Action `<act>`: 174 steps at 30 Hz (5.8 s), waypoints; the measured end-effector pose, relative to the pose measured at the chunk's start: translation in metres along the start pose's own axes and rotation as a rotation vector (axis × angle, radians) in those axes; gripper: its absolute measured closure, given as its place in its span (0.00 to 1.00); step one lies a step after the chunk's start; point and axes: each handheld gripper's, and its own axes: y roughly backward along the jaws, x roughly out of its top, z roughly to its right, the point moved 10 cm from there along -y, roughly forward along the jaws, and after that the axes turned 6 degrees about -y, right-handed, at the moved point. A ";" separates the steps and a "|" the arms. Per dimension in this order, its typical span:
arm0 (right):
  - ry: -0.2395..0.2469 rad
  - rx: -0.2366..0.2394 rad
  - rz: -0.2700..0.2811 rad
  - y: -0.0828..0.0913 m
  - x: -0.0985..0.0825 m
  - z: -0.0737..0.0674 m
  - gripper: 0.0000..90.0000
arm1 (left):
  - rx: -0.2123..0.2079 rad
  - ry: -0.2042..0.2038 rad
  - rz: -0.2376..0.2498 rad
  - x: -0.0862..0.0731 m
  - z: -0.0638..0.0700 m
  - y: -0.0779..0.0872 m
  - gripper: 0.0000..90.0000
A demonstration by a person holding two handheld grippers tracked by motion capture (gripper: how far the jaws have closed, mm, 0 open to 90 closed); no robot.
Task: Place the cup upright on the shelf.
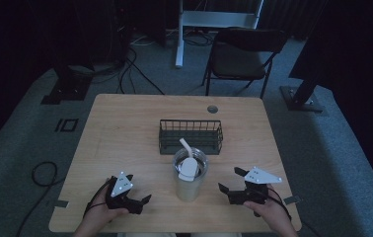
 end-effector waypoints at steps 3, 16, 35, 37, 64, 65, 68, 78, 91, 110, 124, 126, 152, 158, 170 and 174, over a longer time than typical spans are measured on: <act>0.021 0.053 0.026 0.001 0.009 -0.013 0.15 | -0.014 -0.016 0.023 0.008 0.006 -0.005 0.01; 0.116 0.262 0.128 -0.010 0.026 -0.052 0.12 | -0.095 -0.059 0.097 0.037 0.039 -0.027 0.01; 0.131 0.362 0.154 -0.050 0.020 -0.070 0.13 | -0.212 -0.046 0.110 0.054 0.074 -0.063 0.04; 0.117 0.371 0.145 -0.053 0.021 -0.071 0.13 | -0.218 -0.042 0.107 0.055 0.075 -0.066 0.06; 0.172 0.386 0.161 -0.079 0.025 -0.074 0.10 | -0.261 -0.131 0.226 0.073 0.080 -0.086 0.13; 0.173 0.386 0.163 -0.079 0.025 -0.074 0.10 | -0.260 -0.132 0.227 0.073 0.080 -0.086 0.13; 0.166 0.375 0.162 -0.079 0.026 -0.074 0.10 | -0.260 -0.130 0.226 0.074 0.080 -0.086 0.13; 0.149 0.364 0.194 -0.079 0.032 -0.076 0.10 | -0.289 -0.099 0.250 0.082 0.081 -0.083 0.13; 0.152 0.363 0.236 -0.073 0.068 -0.069 0.10 | -0.275 -0.141 0.239 0.118 0.064 -0.074 0.13; 0.183 0.332 0.334 -0.068 0.158 -0.038 0.10 | -0.240 -0.233 0.247 0.205 0.015 -0.070 0.13; 0.194 0.289 0.307 -0.088 0.190 -0.004 0.10 | -0.211 -0.280 0.224 0.233 -0.021 -0.095 0.13; 0.193 0.285 0.300 -0.092 0.193 0.001 0.10 | -0.208 -0.279 0.226 0.236 -0.026 -0.099 0.13; 0.155 0.232 0.197 -0.138 0.190 0.032 0.10 | -0.246 -0.206 0.232 0.222 -0.056 -0.142 0.13; 0.129 0.227 0.164 -0.146 0.182 0.036 0.10 | -0.241 -0.182 0.206 0.213 -0.057 -0.149 0.13; 0.108 0.212 0.111 -0.163 0.163 0.042 0.10 | -0.259 -0.124 0.201 0.192 -0.058 -0.164 0.13; 0.102 0.211 0.103 -0.168 0.159 0.042 0.10 | -0.254 -0.119 0.187 0.186 -0.060 -0.166 0.13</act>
